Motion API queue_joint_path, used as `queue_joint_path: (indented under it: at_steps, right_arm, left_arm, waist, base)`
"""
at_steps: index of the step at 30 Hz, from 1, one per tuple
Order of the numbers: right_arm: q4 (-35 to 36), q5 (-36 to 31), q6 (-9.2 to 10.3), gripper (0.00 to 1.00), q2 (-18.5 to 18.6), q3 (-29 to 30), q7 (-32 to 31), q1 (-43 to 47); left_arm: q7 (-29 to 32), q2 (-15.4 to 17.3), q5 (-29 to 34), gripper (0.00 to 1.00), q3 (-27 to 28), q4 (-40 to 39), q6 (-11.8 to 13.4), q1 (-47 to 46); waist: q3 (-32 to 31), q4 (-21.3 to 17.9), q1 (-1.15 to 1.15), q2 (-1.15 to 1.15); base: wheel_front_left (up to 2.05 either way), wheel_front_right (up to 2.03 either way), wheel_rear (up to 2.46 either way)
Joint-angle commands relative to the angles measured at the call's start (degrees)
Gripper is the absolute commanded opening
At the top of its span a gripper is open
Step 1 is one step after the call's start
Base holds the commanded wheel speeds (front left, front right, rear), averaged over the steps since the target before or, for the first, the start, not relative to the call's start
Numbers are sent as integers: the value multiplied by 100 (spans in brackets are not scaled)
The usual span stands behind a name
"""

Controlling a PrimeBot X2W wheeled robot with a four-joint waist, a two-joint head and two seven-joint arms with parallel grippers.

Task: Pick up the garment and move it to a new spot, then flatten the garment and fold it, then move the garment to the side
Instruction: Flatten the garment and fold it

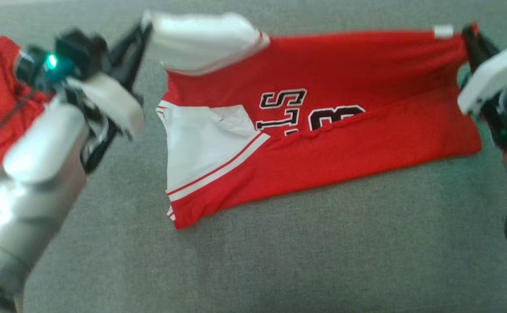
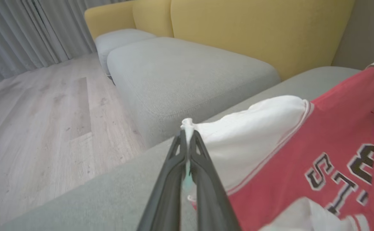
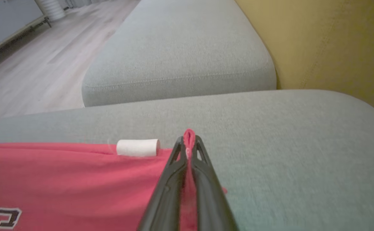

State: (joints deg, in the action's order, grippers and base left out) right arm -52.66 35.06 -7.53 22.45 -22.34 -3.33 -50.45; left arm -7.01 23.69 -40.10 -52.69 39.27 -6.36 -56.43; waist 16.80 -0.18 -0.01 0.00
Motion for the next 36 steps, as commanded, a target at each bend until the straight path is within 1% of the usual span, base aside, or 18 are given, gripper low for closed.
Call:
queue_joint_path:
  at_steps: [1,6,13,18,22,23,27,36]
  right_arm:
    - [197,53,4,0,122,-59,-13,-1]
    - [389,405,4,0,470,-444,-428,431]
    - [495,645,4,0,1000,-913,-982,870]
    - [544,803,4,0,1204,-1094,-1342,1014]
    - [640,901,4,0,1275,-1270,-1601,1103]
    - [668,977,4,0,1294,-1322,-1749,1138]
    - [726,1037,4,0,1325,-1426,-1986,1168]
    - [780,1141,4,0,1289,-1498,-2154,1217]
  left_arm:
    - [7,300,-38,0,174,-140,-10,-176]
    - [386,578,-225,0,25,-681,-14,412]
    - [1342,1064,-700,0,-229,-1853,19,1272]
    - [1860,1389,-788,0,-424,-2556,170,1613]
    - [2253,1565,-912,0,-538,-2915,249,1776]
    - [2332,1619,-921,0,-561,-3051,310,1821]
    - [2439,1647,-939,0,-620,-3202,392,1902]
    - [2758,1616,-1008,0,-813,-3265,398,1988]
  waist:
    - [-105,34,1,0]
    - [-370,97,1,0]
    - [-564,204,1,0]
    - [-602,234,1,0]
    - [-632,211,1,0]
    - [-641,190,1,0]
    - [-631,137,1,0]
    - [-584,49,1,0]
  base:
    - [0,0,0]
    - [0,0,0]
    - [0,0,0]
    - [0,0,0]
    - [0,0,0]
    - [0,0,0]
    - [0,0,0]
    - [0,0,0]
